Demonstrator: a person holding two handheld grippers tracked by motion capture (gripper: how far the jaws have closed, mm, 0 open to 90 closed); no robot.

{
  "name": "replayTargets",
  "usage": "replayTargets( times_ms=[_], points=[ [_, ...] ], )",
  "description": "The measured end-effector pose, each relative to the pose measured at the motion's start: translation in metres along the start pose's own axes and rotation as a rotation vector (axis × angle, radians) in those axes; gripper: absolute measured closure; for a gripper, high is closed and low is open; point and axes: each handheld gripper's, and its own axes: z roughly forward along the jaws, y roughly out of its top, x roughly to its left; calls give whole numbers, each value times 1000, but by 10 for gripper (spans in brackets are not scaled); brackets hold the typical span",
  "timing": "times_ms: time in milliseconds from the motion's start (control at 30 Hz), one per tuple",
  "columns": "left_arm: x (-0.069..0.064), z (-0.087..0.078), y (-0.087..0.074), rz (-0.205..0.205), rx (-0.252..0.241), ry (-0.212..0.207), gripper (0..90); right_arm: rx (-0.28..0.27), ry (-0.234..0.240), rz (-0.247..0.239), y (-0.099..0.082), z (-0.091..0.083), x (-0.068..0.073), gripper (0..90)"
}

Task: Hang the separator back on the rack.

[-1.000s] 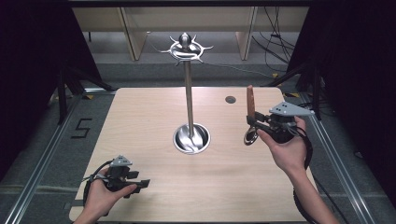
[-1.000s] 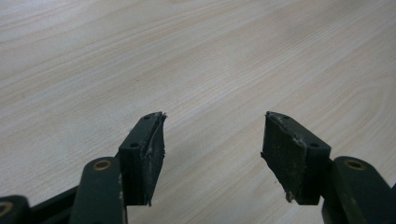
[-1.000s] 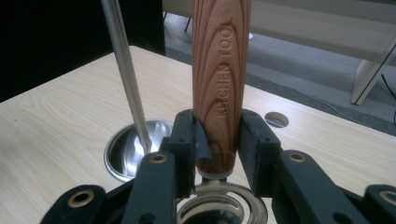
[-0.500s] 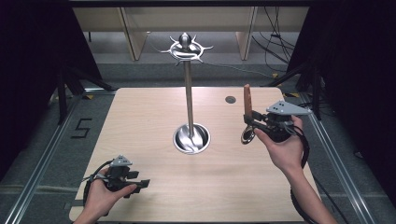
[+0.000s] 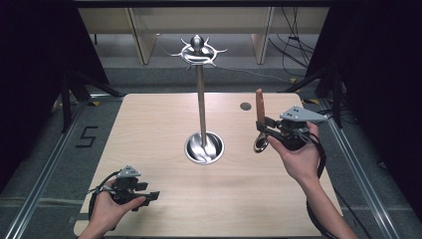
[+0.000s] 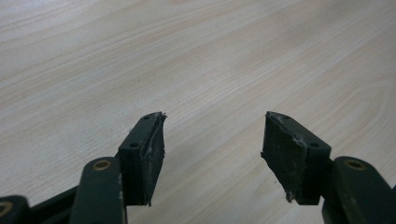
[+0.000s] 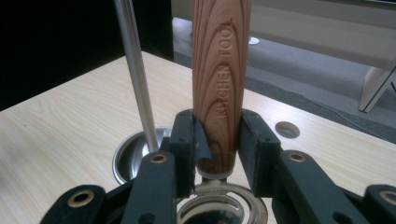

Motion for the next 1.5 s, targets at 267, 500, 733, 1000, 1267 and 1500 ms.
replayTargets(
  times_ms=[267,500,733,1000,1267,1500],
  points=[
    [-1,0,0,0,-3,4,382,-11,1,9,4,1,4,693],
    [0,0,0,-2,-8,0,382,-14,15,-7,10,1,6,693],
    [0,0,0,-3,-9,0,382,-15,21,-20,12,4,8,693],
    [-1,0,0,-3,-8,1,381,-8,22,-17,14,7,14,693],
    [0,0,0,-5,-9,11,381,-11,27,-36,18,6,14,693],
    [0,0,0,-5,-9,12,381,-19,26,-40,18,10,19,693]
  ],
)
